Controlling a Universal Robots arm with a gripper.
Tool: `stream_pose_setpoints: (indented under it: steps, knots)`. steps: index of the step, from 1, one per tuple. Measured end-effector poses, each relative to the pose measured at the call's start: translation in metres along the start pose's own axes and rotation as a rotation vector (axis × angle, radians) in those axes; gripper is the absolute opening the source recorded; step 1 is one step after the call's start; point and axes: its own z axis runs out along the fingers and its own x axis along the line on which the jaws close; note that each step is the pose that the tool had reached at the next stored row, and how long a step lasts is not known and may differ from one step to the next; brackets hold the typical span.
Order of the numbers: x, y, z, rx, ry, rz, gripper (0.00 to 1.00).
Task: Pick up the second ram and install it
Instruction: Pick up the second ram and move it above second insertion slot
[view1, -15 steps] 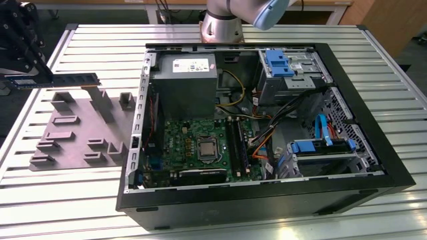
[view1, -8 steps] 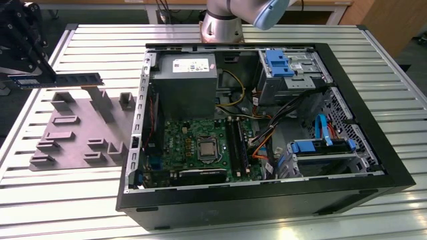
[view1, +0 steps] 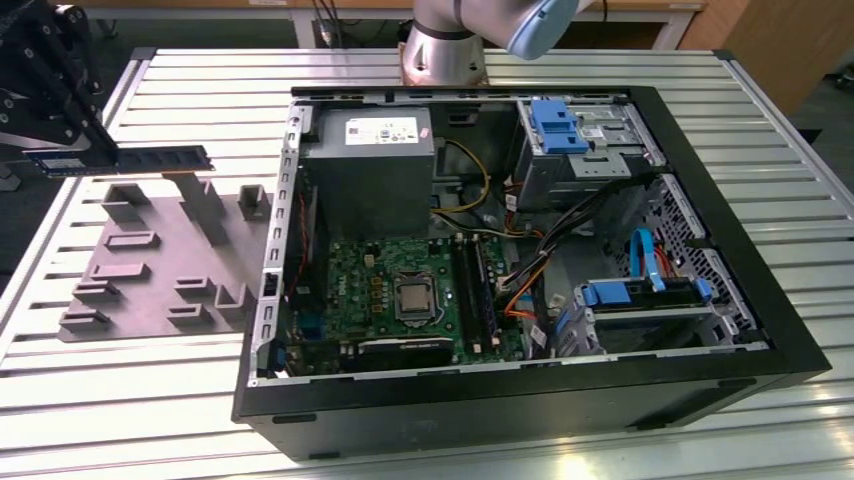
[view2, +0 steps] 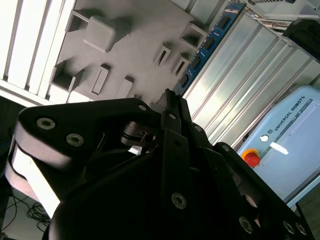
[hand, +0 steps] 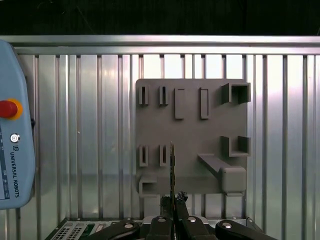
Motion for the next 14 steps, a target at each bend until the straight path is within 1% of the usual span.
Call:
stream_pose_setpoints:
  steps: [14]
  knots:
    - [-0.0001,-0.0063,0.0002,0.0001,-0.0001,0.000,0.14]
